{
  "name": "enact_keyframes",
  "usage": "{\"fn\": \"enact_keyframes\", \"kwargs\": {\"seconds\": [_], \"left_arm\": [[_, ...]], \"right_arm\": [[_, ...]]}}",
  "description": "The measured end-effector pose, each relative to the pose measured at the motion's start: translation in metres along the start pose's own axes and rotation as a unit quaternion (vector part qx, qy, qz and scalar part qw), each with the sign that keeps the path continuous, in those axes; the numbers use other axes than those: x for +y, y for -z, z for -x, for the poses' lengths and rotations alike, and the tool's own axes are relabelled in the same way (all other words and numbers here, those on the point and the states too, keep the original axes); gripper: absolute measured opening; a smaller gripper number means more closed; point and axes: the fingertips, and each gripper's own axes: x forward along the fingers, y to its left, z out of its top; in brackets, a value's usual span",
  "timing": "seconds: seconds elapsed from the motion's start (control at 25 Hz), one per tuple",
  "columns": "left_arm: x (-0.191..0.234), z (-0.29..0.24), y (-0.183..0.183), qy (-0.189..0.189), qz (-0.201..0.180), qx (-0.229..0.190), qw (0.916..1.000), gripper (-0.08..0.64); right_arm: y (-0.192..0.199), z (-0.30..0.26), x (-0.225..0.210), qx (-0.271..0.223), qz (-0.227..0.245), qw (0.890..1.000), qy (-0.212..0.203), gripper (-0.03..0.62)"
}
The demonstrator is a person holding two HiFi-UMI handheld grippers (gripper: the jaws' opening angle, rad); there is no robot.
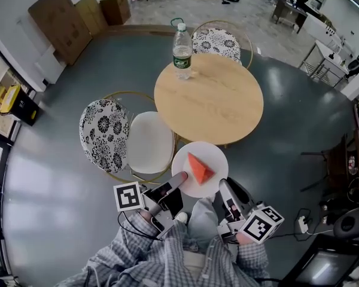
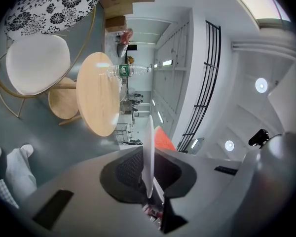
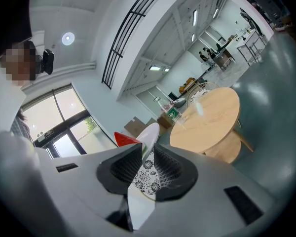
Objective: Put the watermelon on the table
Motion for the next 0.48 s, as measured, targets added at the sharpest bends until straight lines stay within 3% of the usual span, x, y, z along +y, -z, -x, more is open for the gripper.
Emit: {"fn": "enact_keyframes", "kwargs": {"seconds": [0.48], "left_arm": [[0.002, -0.076, -0.020, -0.003, -0.011, -0.023, 0.9997, 0.040]], "right_arm": [[-0.065, -0.022, -0.047, 0.018, 0.016, 1.000, -0.010, 0.077]]}}
